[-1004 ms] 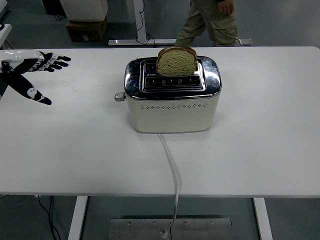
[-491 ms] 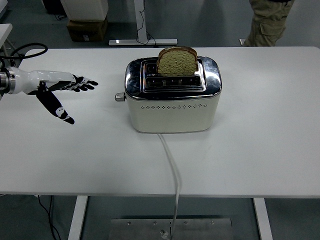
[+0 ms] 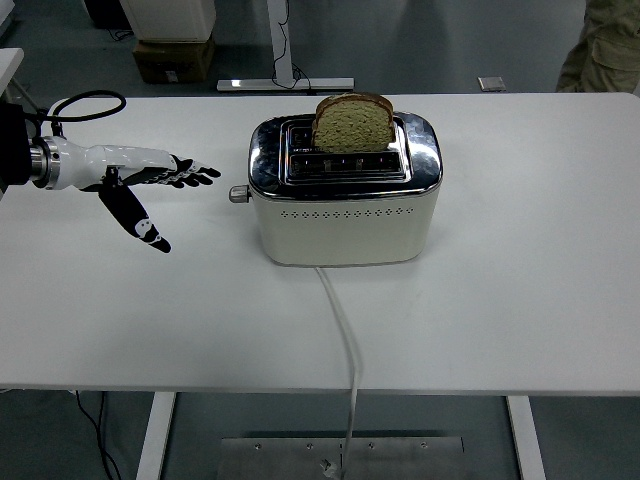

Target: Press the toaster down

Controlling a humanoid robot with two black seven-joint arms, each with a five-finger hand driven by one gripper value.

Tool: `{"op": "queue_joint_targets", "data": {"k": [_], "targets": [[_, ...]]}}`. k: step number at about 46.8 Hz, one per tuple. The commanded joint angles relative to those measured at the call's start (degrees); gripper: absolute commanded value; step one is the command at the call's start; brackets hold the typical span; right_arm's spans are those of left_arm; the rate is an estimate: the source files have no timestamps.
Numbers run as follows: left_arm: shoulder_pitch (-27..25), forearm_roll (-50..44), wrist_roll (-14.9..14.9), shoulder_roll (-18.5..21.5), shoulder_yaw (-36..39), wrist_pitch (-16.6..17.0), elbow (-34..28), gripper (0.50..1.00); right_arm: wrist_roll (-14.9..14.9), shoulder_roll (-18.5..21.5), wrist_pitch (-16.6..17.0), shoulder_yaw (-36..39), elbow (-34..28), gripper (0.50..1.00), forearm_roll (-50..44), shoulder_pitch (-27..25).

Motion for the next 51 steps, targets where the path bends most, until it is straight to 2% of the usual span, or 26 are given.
{"op": "queue_joint_targets", "data": {"k": [1,25,51], "targets": [[0.22,0.00,0.00,-0.38,0.05,0.00,0.01,1.000,0.04,0.00,0.02,0.00,0.00,1.000,0.00,0.00],[0.66,0.17,0.00,-0.47,0.67,0.00,0.45,1.000,-0.05,0.00,0.02,0.00,-0.09,1.000,0.00,0.00],[1.01,0.17,0.00,-2.58,0.84,0.00,1.76,1.000,-0.05,0.00,-0.07,0.00,0.00,1.000,0.00,0.00]]}}
